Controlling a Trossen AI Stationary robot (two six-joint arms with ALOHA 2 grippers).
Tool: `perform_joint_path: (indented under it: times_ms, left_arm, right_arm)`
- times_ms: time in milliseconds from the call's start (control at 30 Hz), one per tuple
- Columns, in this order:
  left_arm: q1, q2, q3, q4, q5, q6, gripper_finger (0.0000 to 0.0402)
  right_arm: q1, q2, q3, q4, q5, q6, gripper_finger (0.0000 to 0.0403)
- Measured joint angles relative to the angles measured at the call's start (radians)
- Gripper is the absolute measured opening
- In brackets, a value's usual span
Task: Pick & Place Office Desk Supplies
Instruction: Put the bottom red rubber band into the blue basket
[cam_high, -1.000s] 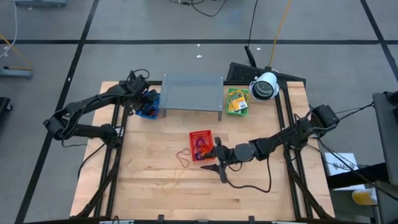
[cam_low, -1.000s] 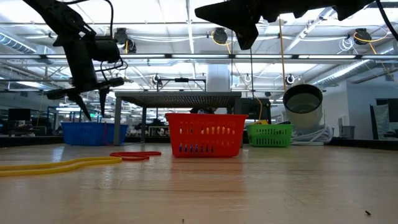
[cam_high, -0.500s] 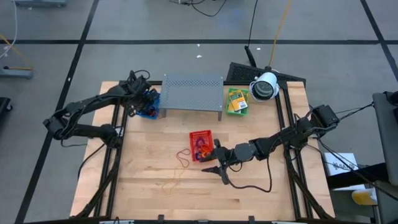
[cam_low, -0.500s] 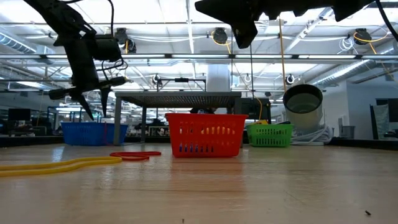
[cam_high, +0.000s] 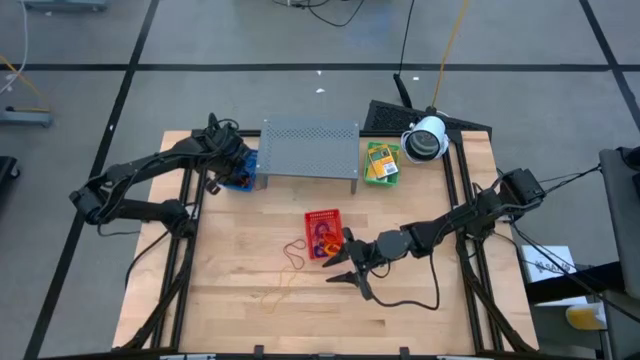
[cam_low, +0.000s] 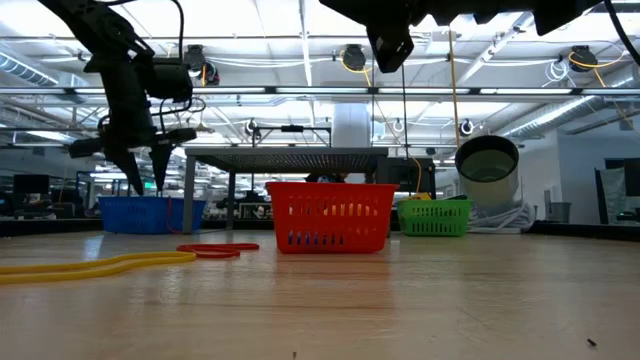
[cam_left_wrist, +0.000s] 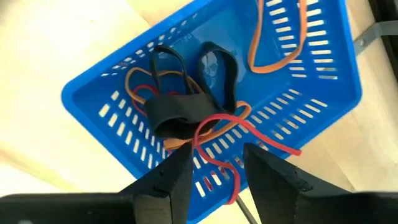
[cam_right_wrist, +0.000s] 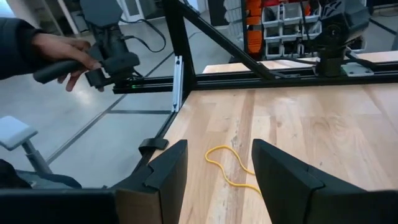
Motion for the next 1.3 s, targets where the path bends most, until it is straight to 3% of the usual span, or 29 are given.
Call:
perform_joint_path:
  times_ms: [267,667,800,1000,1300]
  left_arm:
    - [-0.022,0.006,0.000,0.037,0.003,-0.069,0.0150]
    - [-0.030,0.121,0.001,0.095,0.018,-0.092,0.0147]
    - [-0.029,0.128,0.001,0.149,0.007,-0.088,0.0131]
    - [-0.029,0.127,0.001,0.198,0.001,0.052,0.0106]
    - [-0.005,0.127,0.001,0.189,-0.053,0.058,0.0062]
  right_arm:
    - [0.000,0.000,0.000,0.000,0.000,0.000,0.0169]
    - [0.002,0.000,0.000,-0.008,-0.003,0.007,0.0169]
    - [0.002,0.000,-0.001,-0.020,-0.020,0.007,0.0169]
    - [0.002,0.000,-0.001,-0.024,-0.021,0.007,0.0169]
    - [0.002,0.000,-0.001,-0.049,-0.022,0.011,0.0169]
